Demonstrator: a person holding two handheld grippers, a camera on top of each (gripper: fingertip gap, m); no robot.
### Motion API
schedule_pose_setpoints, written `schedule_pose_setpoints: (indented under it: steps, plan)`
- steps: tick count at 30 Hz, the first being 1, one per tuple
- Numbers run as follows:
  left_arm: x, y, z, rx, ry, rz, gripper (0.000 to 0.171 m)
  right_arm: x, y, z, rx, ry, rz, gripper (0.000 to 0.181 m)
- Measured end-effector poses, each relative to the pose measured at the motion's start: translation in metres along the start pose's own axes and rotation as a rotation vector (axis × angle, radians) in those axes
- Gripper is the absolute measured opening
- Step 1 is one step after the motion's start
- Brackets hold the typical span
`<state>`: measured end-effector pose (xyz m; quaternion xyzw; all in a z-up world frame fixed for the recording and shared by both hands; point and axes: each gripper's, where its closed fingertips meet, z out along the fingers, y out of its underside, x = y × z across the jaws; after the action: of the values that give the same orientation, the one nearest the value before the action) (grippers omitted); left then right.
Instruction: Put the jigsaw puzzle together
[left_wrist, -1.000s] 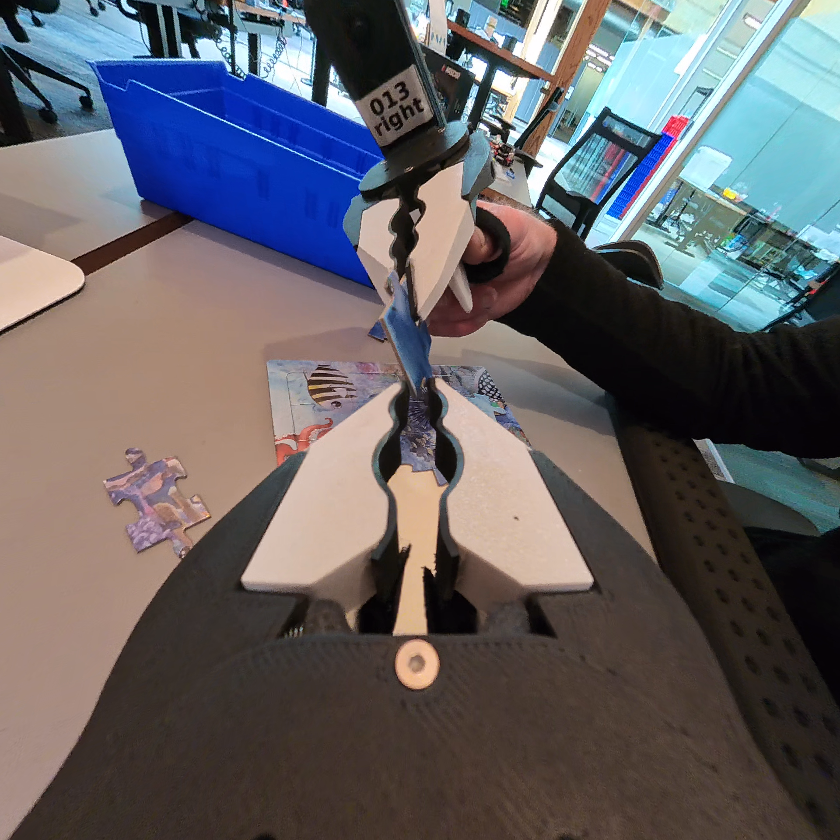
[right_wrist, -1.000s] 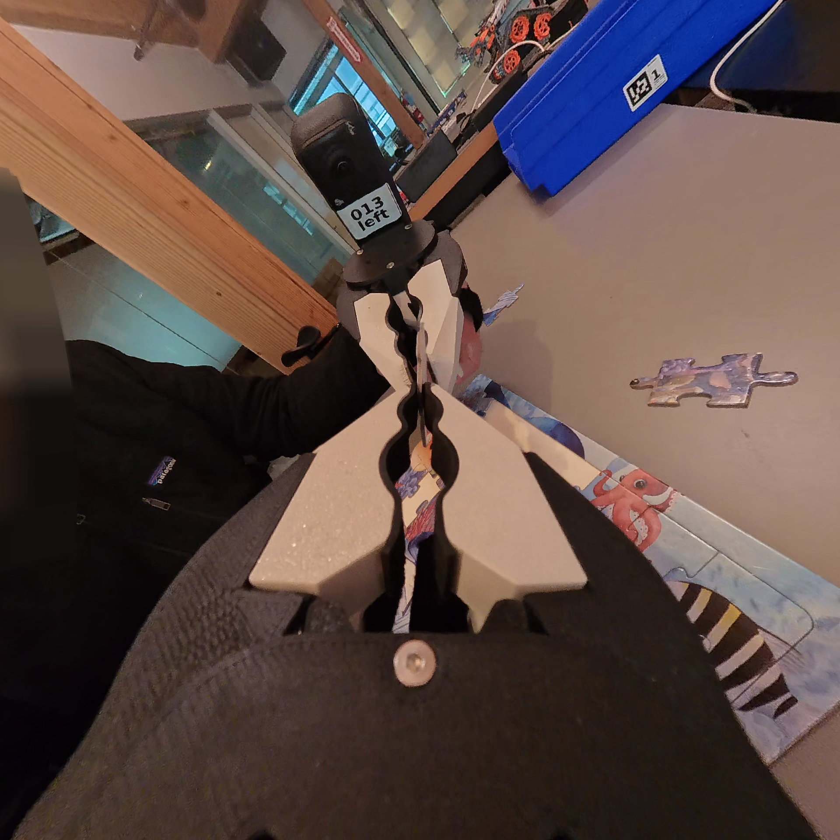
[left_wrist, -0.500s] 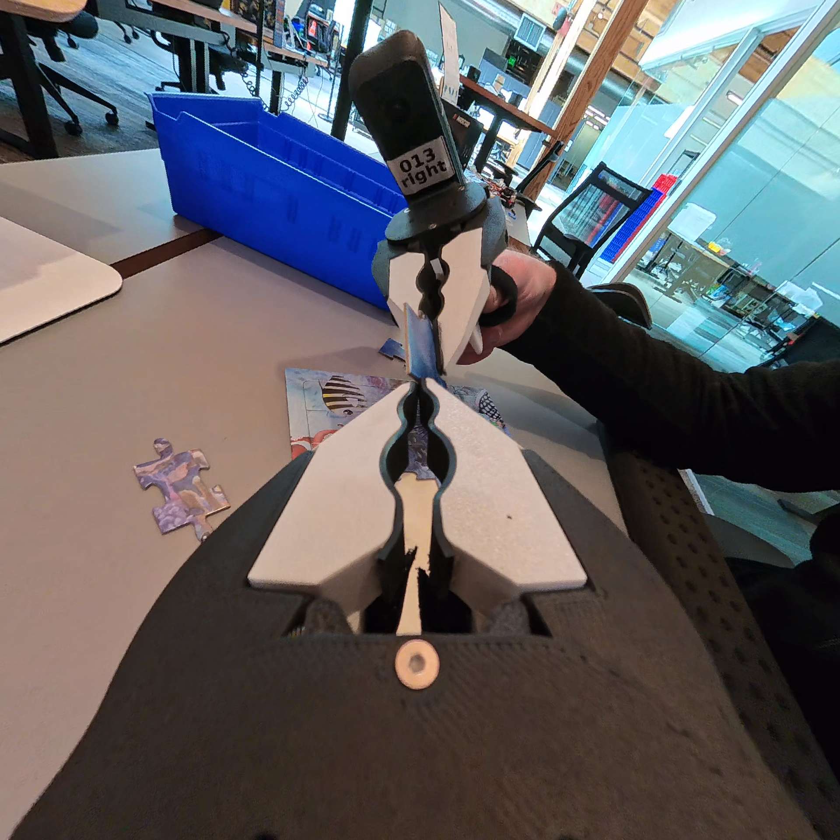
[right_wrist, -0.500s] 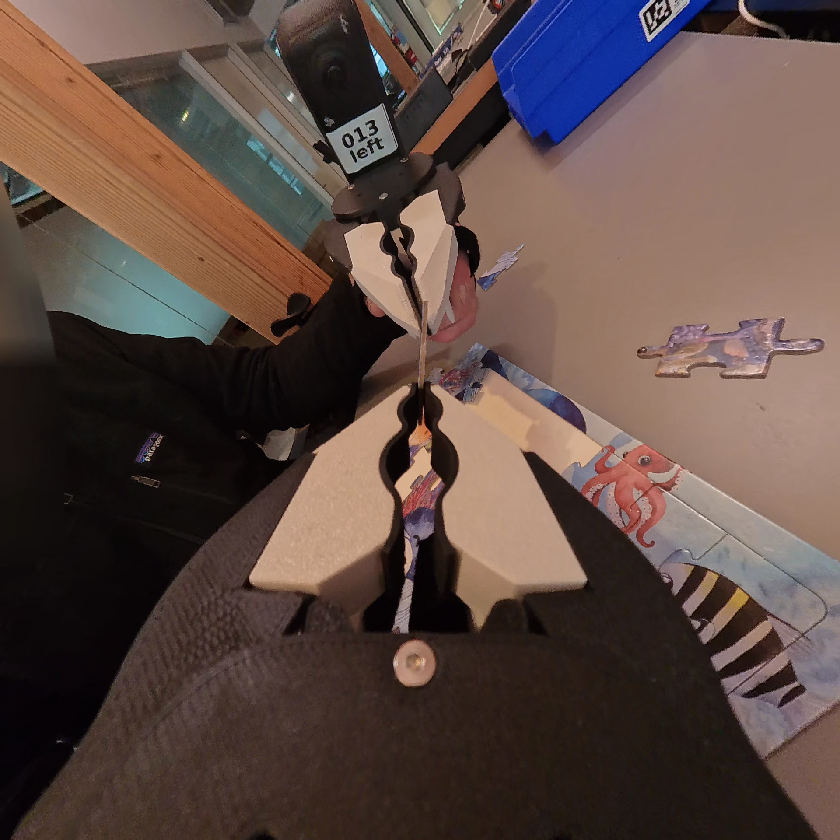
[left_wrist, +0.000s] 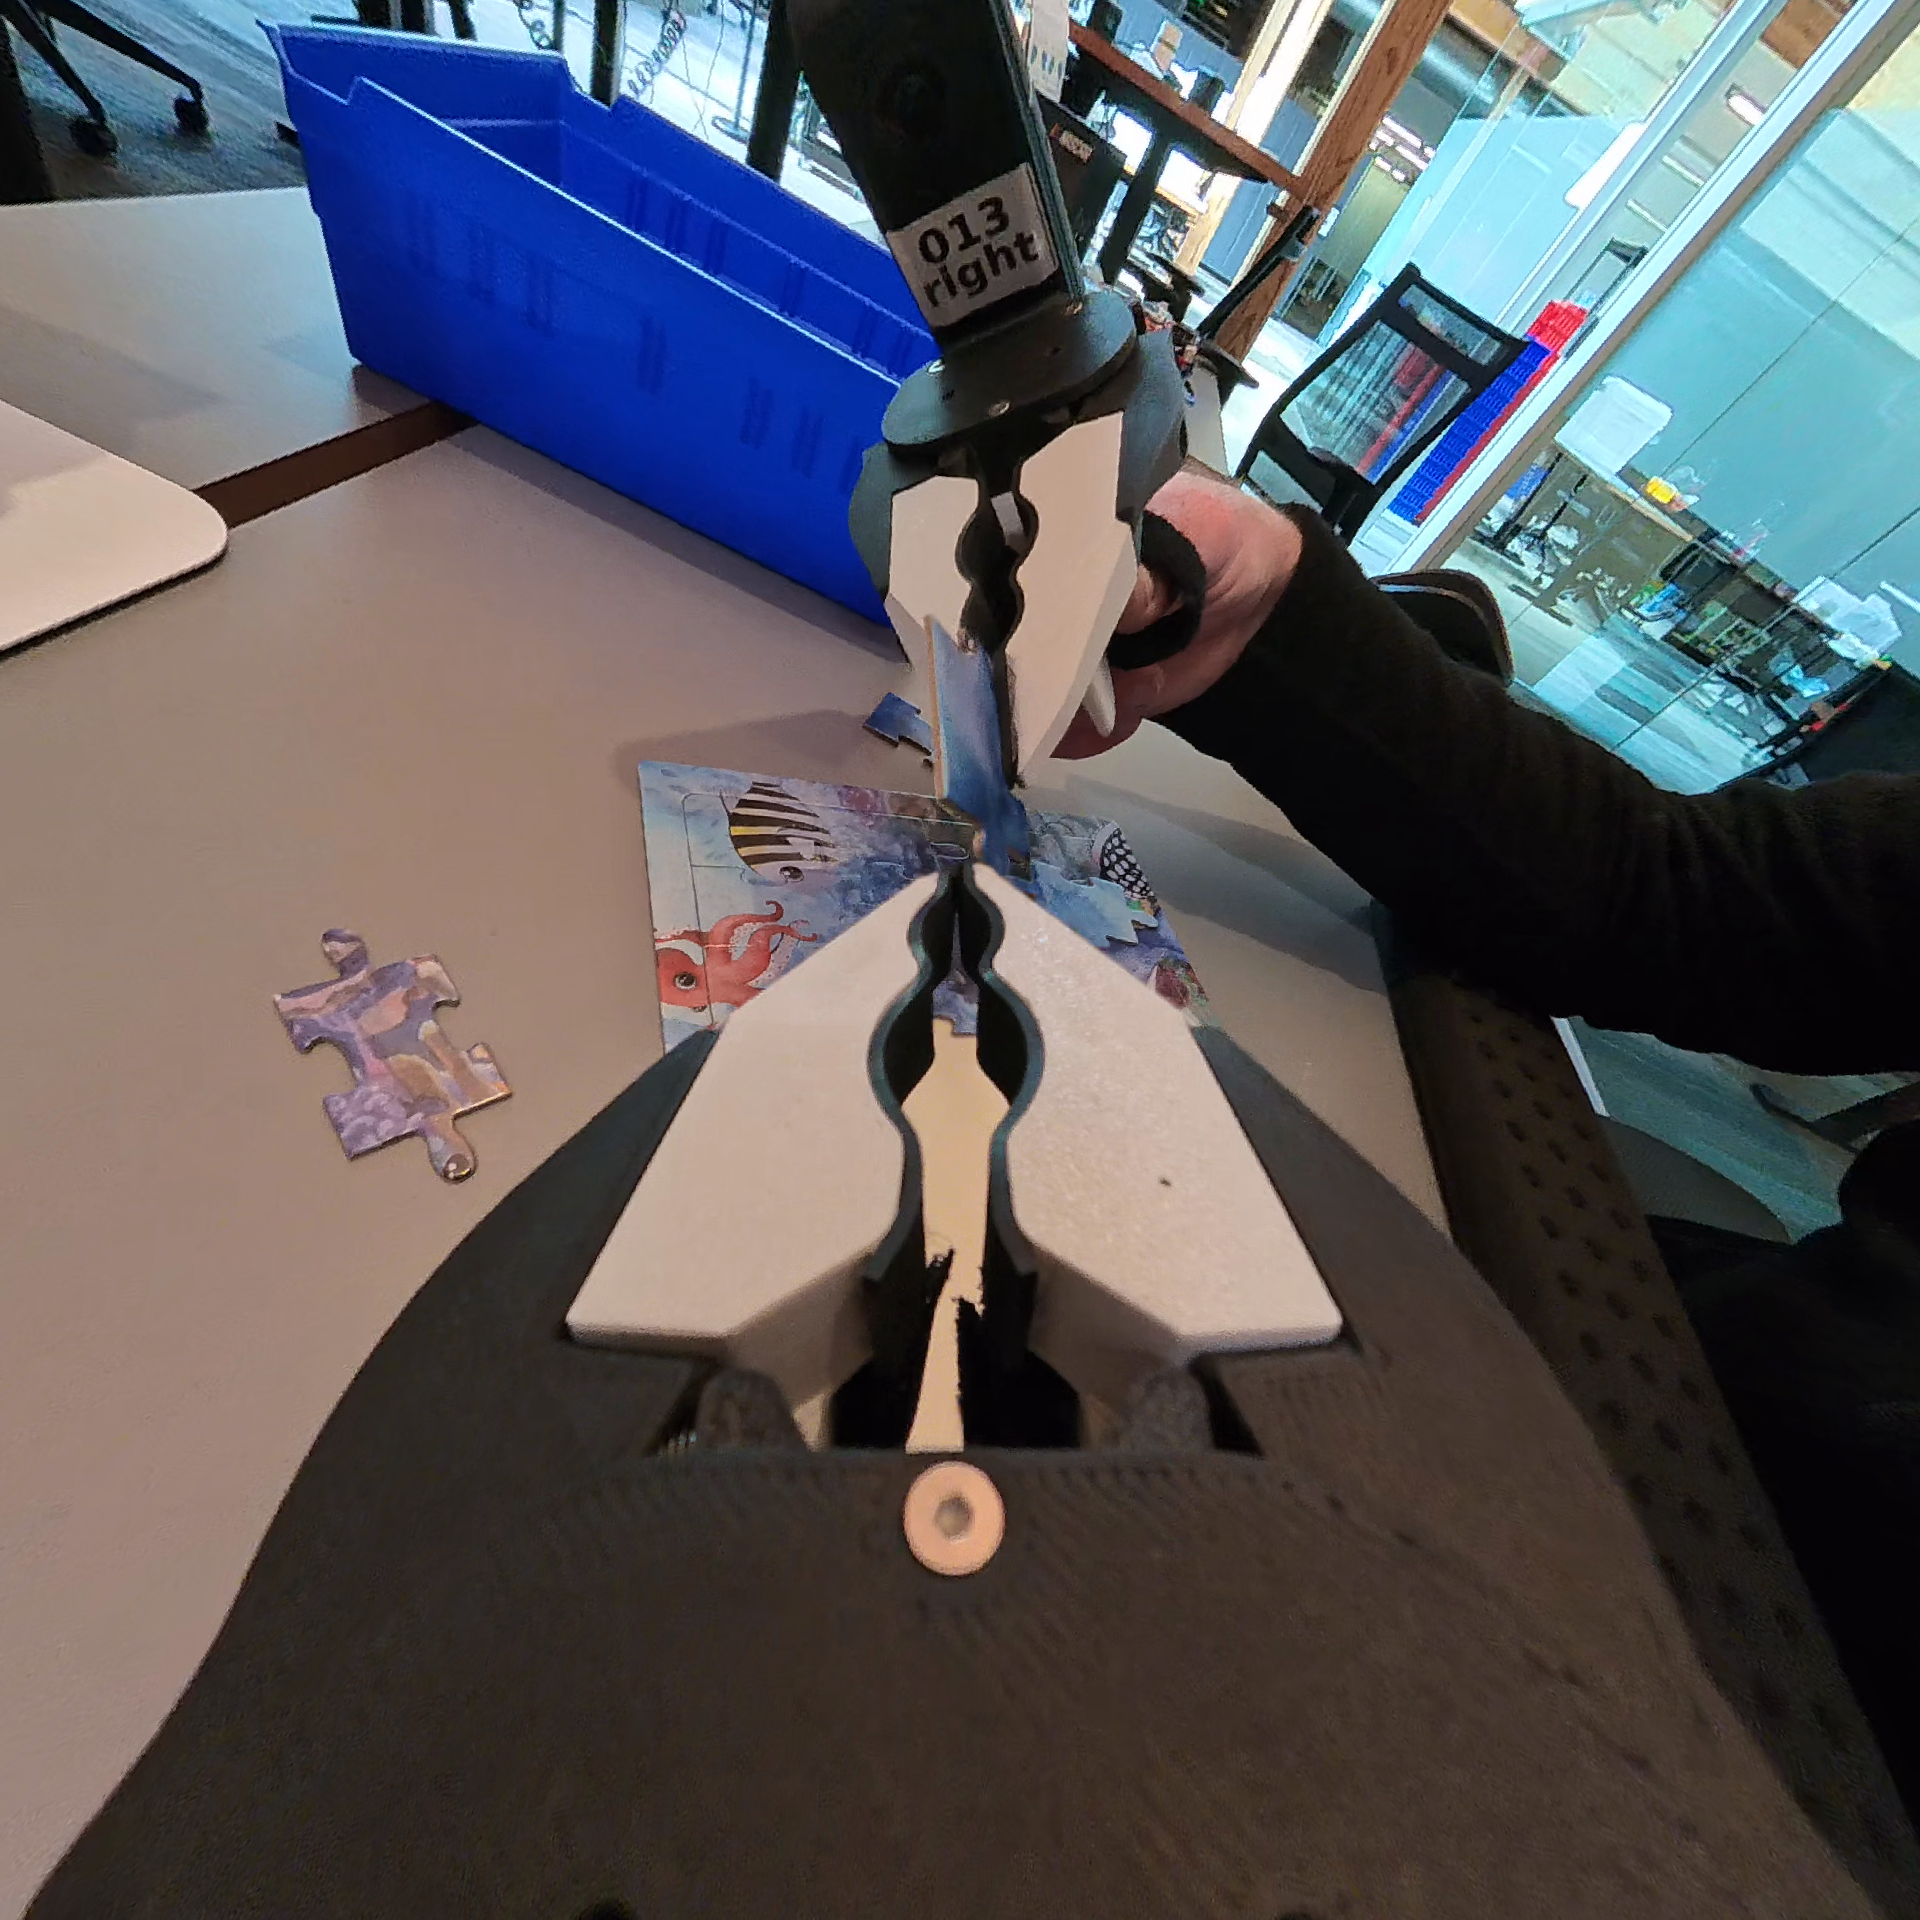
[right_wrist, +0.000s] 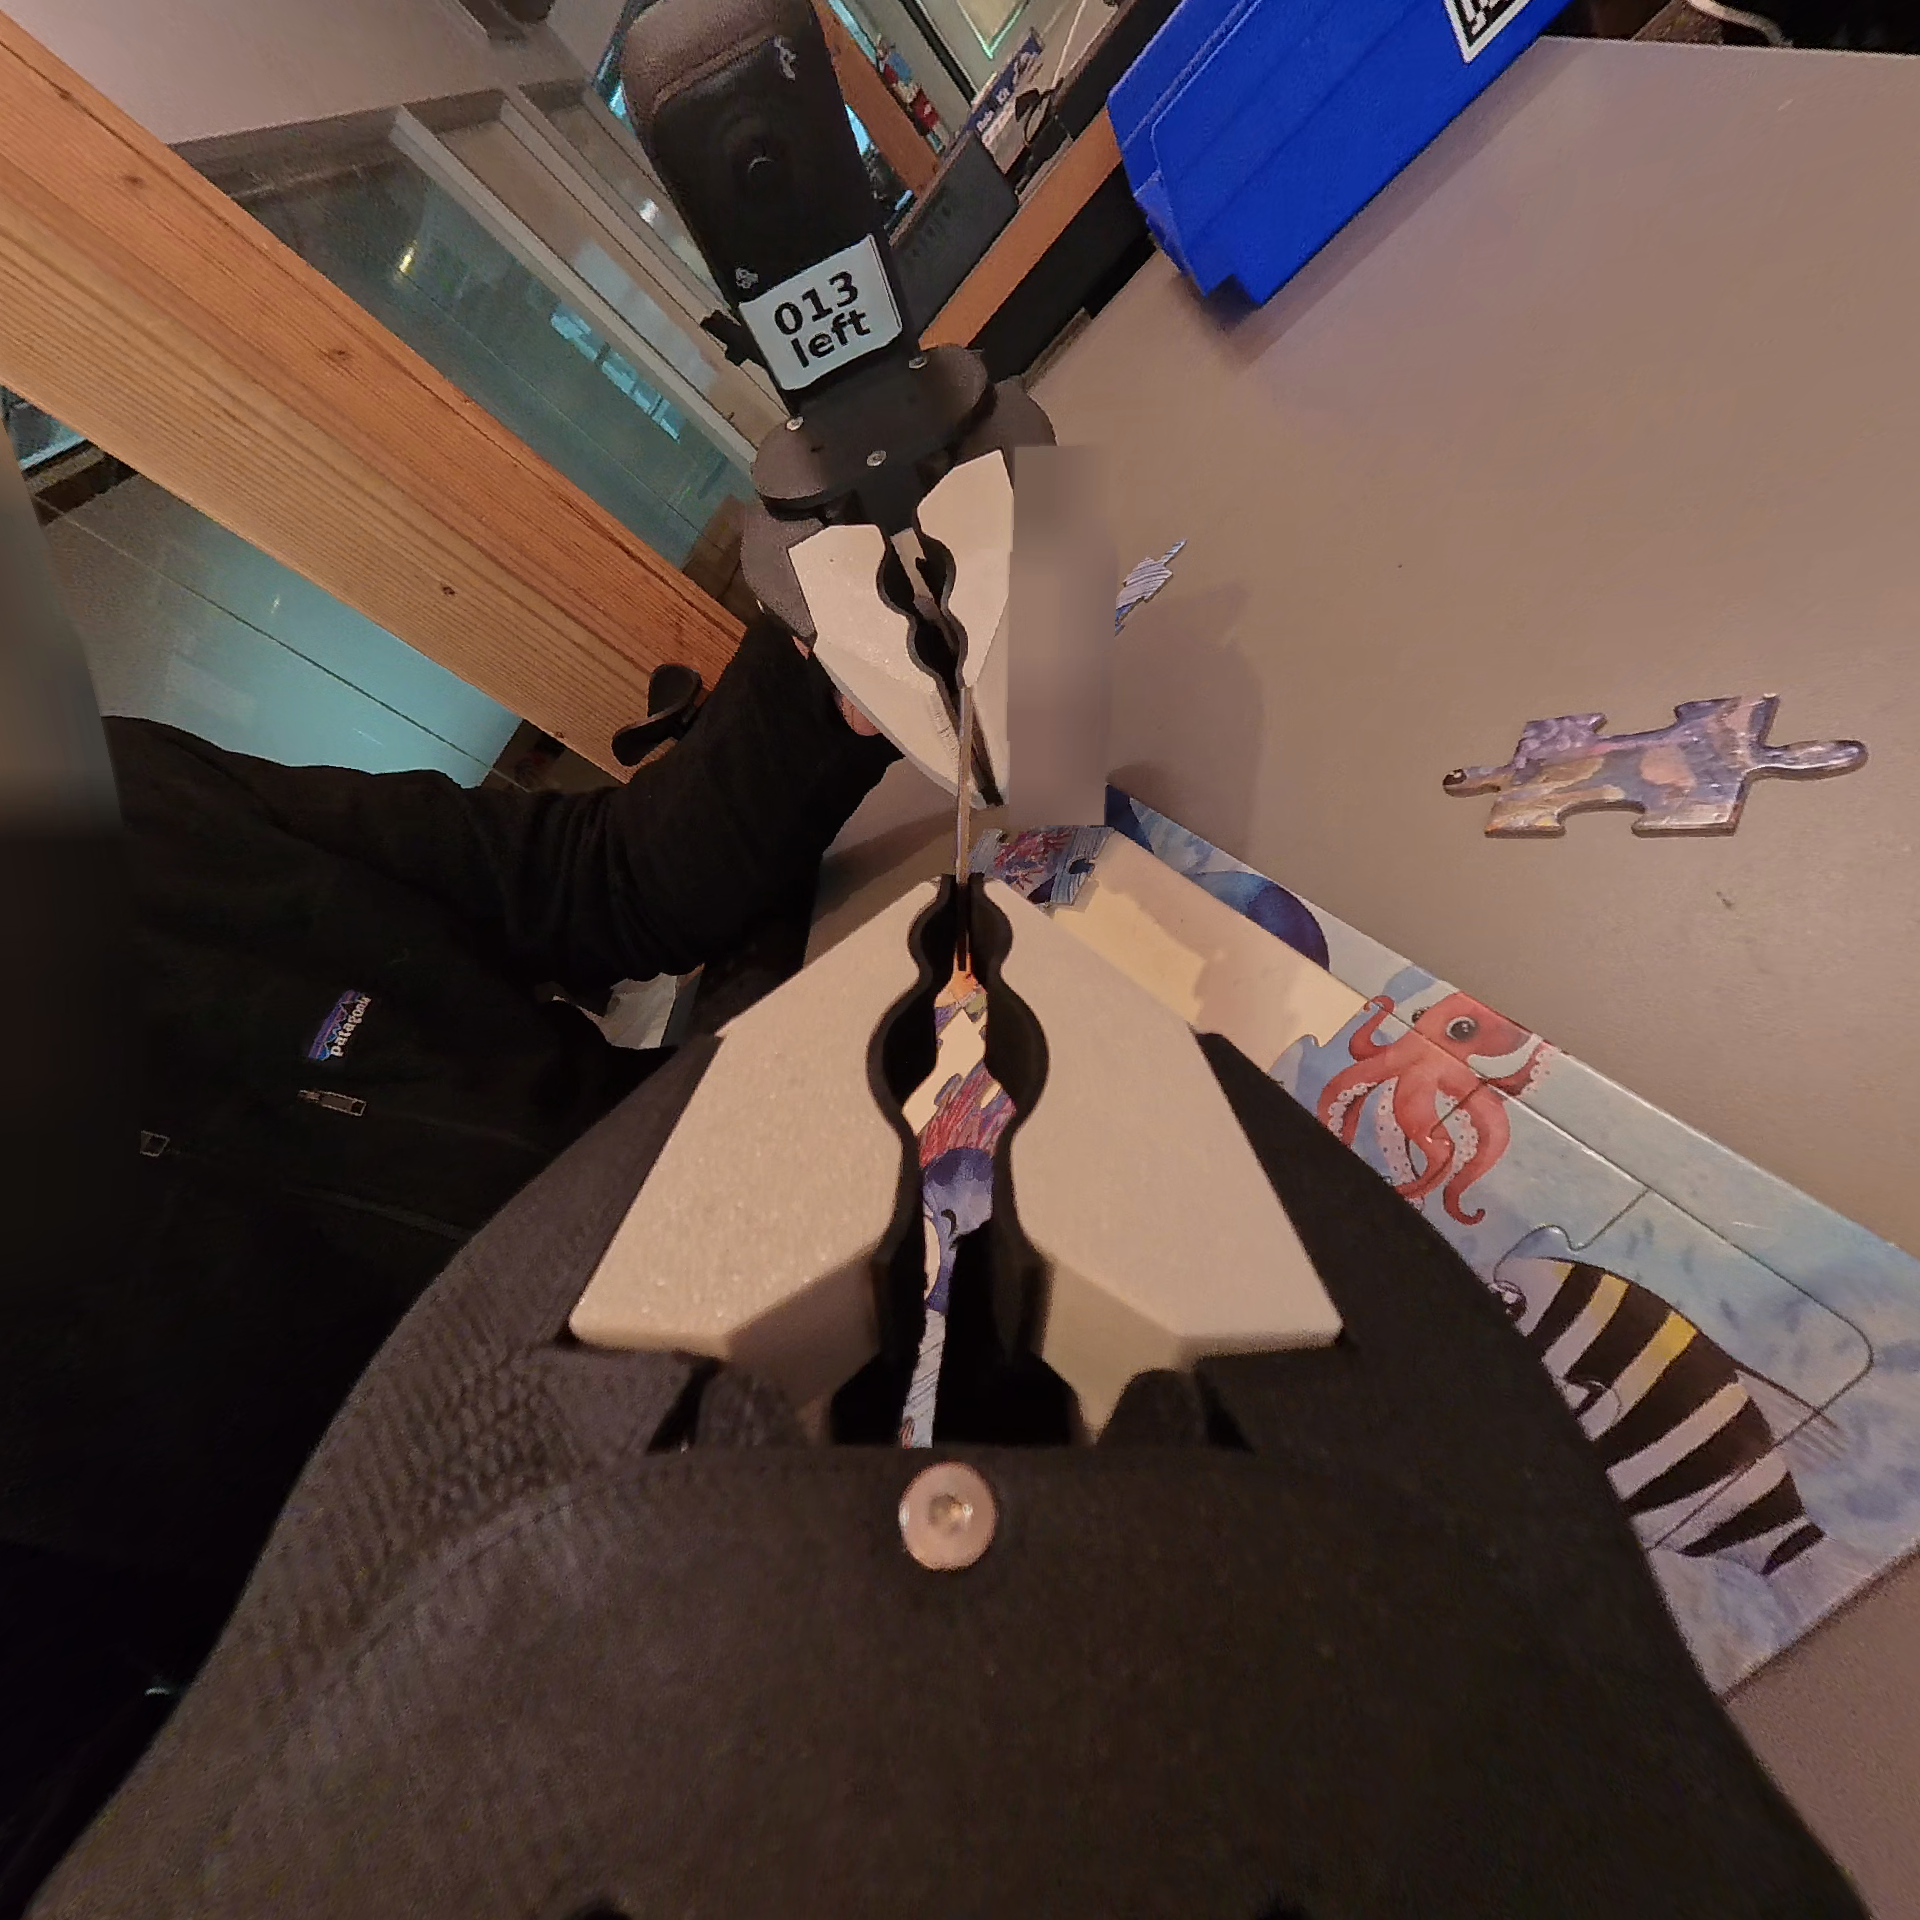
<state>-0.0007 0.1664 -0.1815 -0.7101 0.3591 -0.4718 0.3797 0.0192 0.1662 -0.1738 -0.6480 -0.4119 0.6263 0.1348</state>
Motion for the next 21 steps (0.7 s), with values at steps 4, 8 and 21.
schedule_pose_setpoints:
  steps: [4, 8, 21]
  plan:
    - [-0.003, -0.004, -0.002, 0.023, -0.006, -0.016, 0.009, 0.001, 0.002, 0.0, -0.008, 0.003, 0.004, 0.0]
    - [-0.002, -0.008, -0.001, 0.046, 0.004, -0.032, 0.025, 0.002, 0.005, 0.002, -0.028, 0.009, 0.008, 0.0]
    - [0.003, 0.001, 0.005, 0.008, 0.064, -0.076, 0.0, 0.015, -0.008, -0.018, 0.072, 0.056, 0.054, 0.02]
